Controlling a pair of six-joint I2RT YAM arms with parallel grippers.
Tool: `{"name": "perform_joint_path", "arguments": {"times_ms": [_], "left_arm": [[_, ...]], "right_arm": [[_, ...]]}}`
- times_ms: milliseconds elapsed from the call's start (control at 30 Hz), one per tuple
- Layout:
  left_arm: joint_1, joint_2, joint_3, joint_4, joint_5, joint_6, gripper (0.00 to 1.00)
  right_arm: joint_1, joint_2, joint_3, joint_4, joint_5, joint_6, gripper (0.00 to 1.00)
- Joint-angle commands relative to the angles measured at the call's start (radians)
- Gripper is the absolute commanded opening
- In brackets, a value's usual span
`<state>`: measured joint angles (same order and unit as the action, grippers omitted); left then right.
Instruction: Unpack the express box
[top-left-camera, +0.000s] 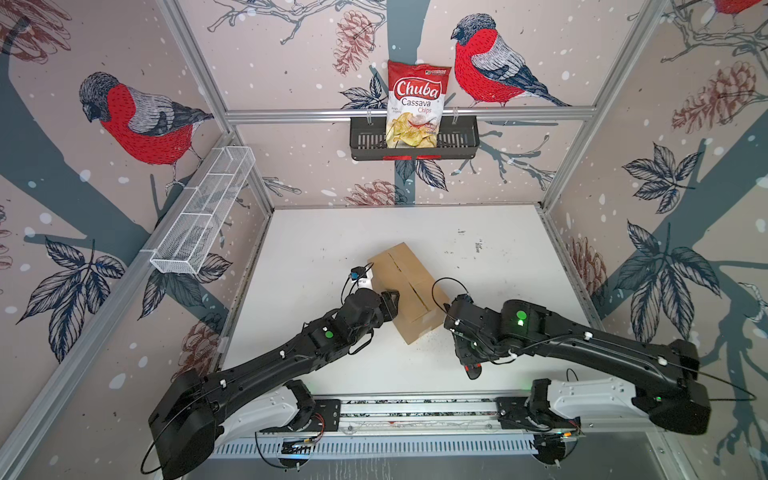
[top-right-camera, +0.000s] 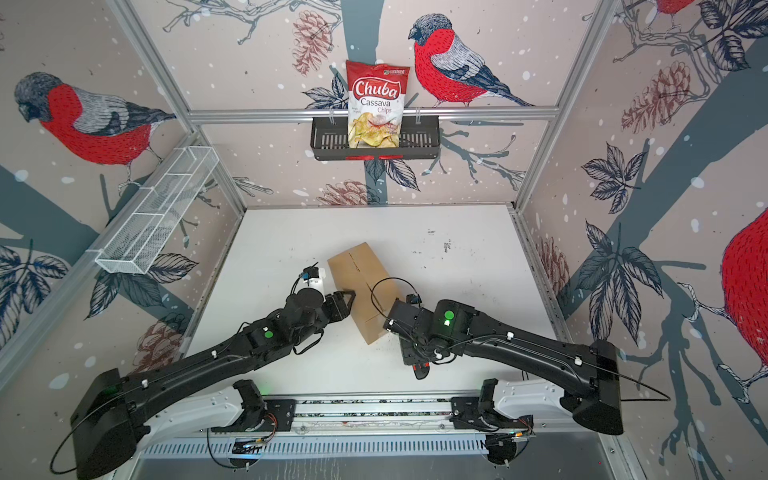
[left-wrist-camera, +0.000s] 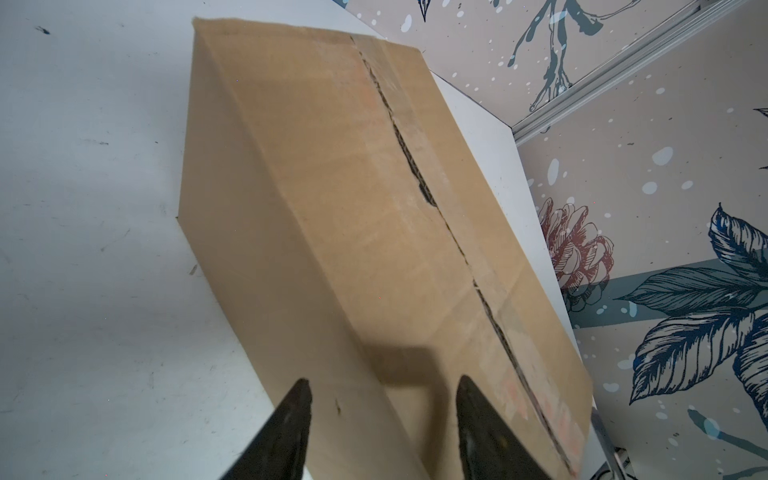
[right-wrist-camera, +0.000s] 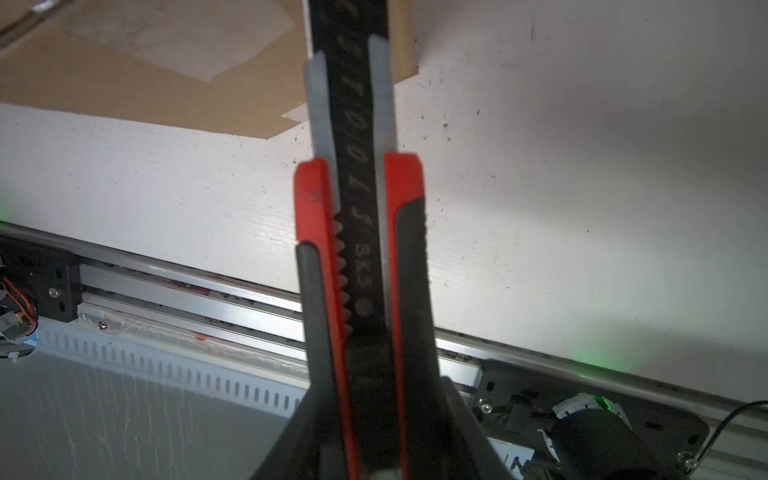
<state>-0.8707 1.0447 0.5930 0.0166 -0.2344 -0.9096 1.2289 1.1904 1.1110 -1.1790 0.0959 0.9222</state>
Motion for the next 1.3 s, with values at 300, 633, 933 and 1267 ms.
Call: {"name": "perform_joint_path", "arguments": {"times_ms": [300, 633, 933, 1267], "left_arm": [[-0.007, 0.027, 0.002, 0.07, 0.03, 0.0, 0.55], [-0.013, 0.041, 0.005, 0.079, 0.031, 0.0, 0.55], [-0.019, 0.05, 0.008, 0.091, 0.035, -0.002, 0.55], [-0.026, 0.062, 0.013, 0.105, 0.04, -0.003, 0.55]], "right_arm": [[0.006, 0.003, 0.018, 0.01, 0.019, 0.011, 0.12], [0.006, -0.005, 0.013, 0.022, 0.019, 0.012, 0.12], [0.007, 0.004, 0.013, 0.039, 0.016, 0.001, 0.12], [0.014, 0.009, 0.012, 0.057, 0.011, -0.002, 0.12]]}}
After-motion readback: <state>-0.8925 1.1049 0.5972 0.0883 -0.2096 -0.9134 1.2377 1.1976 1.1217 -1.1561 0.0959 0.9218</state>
